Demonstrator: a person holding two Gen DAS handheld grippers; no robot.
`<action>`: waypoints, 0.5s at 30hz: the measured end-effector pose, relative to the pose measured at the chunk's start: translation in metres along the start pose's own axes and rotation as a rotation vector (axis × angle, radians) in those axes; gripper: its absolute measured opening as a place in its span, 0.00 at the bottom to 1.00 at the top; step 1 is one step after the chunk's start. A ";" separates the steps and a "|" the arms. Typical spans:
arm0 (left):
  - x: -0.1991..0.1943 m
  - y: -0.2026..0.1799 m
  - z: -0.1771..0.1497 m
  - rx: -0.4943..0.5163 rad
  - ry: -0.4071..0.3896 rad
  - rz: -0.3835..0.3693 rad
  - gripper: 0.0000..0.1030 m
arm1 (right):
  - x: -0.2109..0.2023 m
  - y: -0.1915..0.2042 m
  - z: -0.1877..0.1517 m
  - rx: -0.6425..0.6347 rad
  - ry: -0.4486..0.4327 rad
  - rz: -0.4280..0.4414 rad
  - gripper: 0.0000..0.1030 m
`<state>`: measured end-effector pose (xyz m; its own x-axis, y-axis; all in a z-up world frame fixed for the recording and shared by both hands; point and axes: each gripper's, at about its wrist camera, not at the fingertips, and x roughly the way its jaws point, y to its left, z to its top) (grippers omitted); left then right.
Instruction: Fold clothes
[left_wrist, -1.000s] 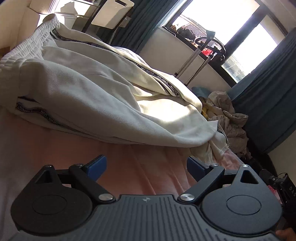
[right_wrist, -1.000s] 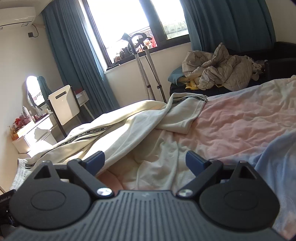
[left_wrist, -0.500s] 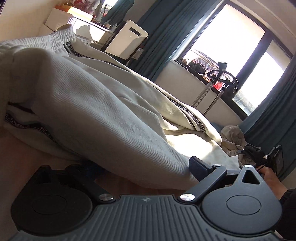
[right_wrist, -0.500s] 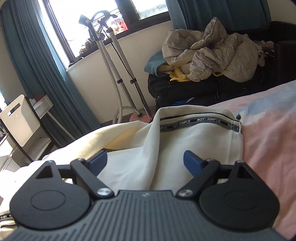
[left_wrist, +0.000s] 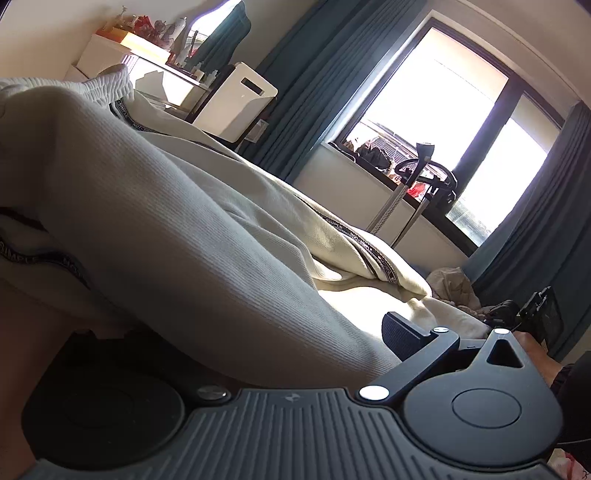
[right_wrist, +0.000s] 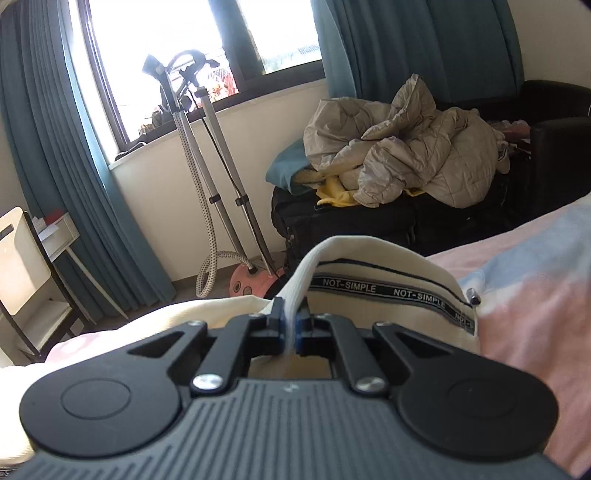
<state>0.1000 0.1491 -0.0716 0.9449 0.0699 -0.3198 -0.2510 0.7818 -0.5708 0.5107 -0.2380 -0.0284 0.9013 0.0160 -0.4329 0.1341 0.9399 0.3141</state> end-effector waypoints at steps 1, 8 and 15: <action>0.000 0.001 0.002 -0.014 0.014 -0.001 0.99 | -0.017 -0.001 0.005 0.004 -0.025 0.005 0.05; -0.013 0.011 0.022 -0.137 0.101 -0.012 0.98 | -0.167 0.006 0.030 0.045 -0.137 0.068 0.04; -0.042 0.033 0.043 -0.265 0.146 -0.031 0.98 | -0.307 -0.018 0.005 0.088 -0.233 0.096 0.04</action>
<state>0.0610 0.1986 -0.0443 0.9176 -0.0560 -0.3936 -0.2871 0.5916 -0.7534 0.2340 -0.2614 0.1028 0.9808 0.0153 -0.1944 0.0693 0.9044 0.4210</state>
